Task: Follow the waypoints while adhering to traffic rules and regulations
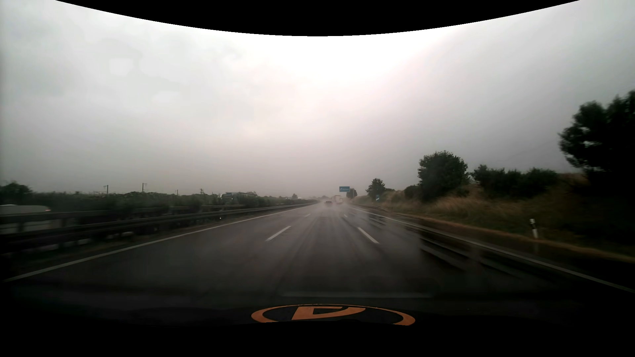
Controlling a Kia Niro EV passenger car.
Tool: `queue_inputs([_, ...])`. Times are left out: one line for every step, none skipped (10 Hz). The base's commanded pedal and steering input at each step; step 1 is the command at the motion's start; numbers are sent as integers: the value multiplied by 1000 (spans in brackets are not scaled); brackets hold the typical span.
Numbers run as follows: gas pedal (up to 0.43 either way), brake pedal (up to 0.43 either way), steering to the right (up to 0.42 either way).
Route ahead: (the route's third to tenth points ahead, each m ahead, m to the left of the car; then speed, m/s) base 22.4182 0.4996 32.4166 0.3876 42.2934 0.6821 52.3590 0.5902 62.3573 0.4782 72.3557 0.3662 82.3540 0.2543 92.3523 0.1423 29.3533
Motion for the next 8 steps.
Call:
queue_inputs([189,0,4])
queue_inputs([209,0,3])
queue_inputs([220,0,3])
queue_inputs([220,0,1])
queue_inputs([228,0,-1])
queue_inputs([228,0,-1])
queue_inputs([240,0,-1])
queue_inputs([248,0,-1])
